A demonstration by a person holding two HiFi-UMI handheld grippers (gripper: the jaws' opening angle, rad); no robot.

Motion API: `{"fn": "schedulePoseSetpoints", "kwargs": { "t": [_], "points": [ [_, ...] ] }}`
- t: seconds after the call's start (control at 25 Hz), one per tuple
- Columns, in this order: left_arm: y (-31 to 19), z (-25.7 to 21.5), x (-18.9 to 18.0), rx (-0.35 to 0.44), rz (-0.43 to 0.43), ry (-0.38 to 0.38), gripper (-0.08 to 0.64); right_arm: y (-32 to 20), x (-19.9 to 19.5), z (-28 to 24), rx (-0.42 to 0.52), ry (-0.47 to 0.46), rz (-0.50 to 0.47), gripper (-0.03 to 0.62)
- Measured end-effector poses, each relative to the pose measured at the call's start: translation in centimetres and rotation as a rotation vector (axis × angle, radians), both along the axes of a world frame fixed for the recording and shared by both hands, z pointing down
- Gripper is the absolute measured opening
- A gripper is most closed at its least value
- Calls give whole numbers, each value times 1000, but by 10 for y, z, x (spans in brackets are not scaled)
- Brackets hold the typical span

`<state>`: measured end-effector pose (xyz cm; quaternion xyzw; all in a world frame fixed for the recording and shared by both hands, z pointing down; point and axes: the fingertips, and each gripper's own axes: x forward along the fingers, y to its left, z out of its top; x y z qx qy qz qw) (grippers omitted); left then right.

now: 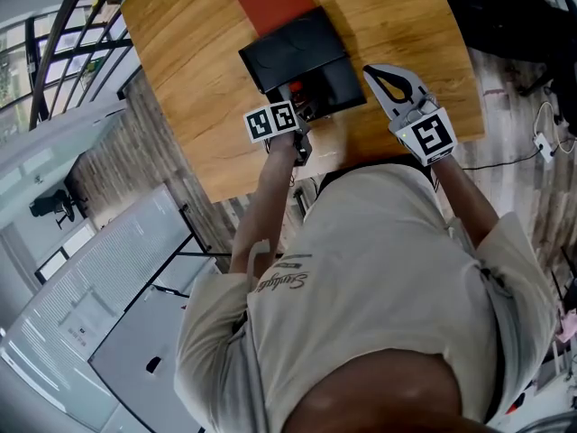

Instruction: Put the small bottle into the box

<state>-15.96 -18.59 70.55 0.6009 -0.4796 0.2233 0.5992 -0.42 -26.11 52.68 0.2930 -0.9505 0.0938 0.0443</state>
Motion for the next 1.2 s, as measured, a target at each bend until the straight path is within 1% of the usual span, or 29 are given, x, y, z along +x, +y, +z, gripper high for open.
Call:
{"fn": "schedulePoseSetpoints", "kwargs": {
  "t": [0.16, 0.32, 0.44, 0.6, 0.8, 1.2],
  "points": [
    [-4, 7, -2, -52, -17, -9, 230, -2, -1, 1, 9, 3, -19, -5],
    [-4, 16, -3, -107, 8, -66, 230, -5, -5, -1, -9, -4, -22, -6],
    [-5, 20, 0, -141, 28, -68, 230, -6, -7, 3, -5, -5, -33, -5],
    [-6, 24, 0, -167, 41, -72, 230, -5, -8, 7, 0, -9, -37, -5],
    [-7, 29, 1, -198, 84, -94, 230, -1, -5, 13, -16, -1, -33, -5],
    [-7, 30, 0, -210, 82, -86, 230, 0, -8, 13, -20, -5, -44, -5]
  ]
}}
